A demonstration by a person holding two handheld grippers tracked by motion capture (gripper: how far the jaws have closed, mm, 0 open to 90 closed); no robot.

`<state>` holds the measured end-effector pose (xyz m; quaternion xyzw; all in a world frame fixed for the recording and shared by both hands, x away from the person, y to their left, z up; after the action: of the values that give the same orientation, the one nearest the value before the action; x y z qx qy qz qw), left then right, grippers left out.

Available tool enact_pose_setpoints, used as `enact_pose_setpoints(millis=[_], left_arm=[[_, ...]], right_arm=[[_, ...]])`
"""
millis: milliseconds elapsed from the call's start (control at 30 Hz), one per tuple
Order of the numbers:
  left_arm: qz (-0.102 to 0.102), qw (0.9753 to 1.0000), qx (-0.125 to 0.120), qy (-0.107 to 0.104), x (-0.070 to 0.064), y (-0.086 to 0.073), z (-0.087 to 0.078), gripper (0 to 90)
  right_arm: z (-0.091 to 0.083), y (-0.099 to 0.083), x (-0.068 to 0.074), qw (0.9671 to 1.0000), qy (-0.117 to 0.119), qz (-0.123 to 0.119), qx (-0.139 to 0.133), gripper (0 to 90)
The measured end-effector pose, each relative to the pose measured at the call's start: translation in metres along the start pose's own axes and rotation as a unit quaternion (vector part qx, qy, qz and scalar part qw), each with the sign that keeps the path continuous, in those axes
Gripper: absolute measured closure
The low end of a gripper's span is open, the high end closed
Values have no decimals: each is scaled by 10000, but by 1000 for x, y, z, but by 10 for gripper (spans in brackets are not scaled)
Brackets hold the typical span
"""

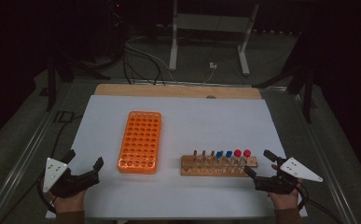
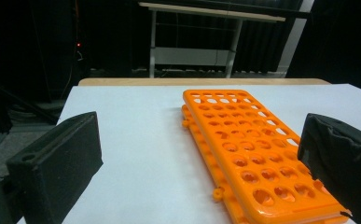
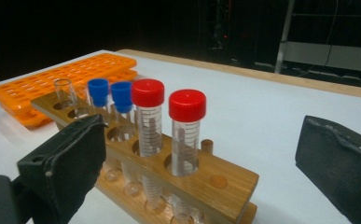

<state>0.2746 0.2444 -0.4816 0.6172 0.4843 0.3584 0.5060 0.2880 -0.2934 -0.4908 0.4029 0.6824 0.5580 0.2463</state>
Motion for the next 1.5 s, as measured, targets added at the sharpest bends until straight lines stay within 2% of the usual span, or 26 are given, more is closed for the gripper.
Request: enact_pose_setpoints(millis=[367,467,533,567,633,767,867,900,933,967,1067,1200,1300,1500], left_arm=[[47,10000,37,-11,-2,0,1,6],[69,10000,46,-10,-4,0,2,6],[82,10000,48,-17,-4,0,1,6],[80,10000,48,-18,-4,0,1,6],[68,10000,49,-13,-4,0,1,6],[39,10000,51,-21,-4,-1,2,6],[41,10000,58,-26,-5,-1,2,6],[41,10000,55,-31,-5,-1,2,6],[48,10000,56,-41,-5,-1,2,6],[62,9999,71,-45,-6,-1,2,6],[65,9999,78,-42,-6,-1,3,6],[51,9999,90,-58,-6,-2,4,6],[90,9998,112,-100,-8,-2,4,6],[135,9997,166,-132,-8,-2,5,6]], right_arm=[[0,7,-1,10000,26,44,-21,19],[-1,11,-2,10000,44,83,-1,52],[-1,13,-1,9999,95,121,75,98],[0,13,0,9997,137,115,140,150],[1,13,1,9996,181,117,174,168],[9,10,7,9991,171,-29,393,390],[13,8,7,9986,167,-72,495,440],[16,6,7,9981,168,-104,578,511],[16,6,7,9981,168,-104,578,511],[19,3,7,9973,108,-208,703,579],[22,0,5,9969,71,-200,757,648],[25,-3,5,9965,99,-135,825,680],[25,-4,6,9965,90,-154,812,738],[22,1,7,9974,110,-136,695,744]])
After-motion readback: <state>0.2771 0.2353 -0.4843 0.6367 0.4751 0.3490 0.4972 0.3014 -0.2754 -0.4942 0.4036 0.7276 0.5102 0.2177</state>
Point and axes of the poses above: each handheld gripper's, and its own axes: z roughly forward along the jaws, y roughly out of its top, x roughly to its left, the point moved 7 cm from there along z, roughly forward along the jaws, and after that the axes turned 3 degrees about z, right-handed, at the moved point
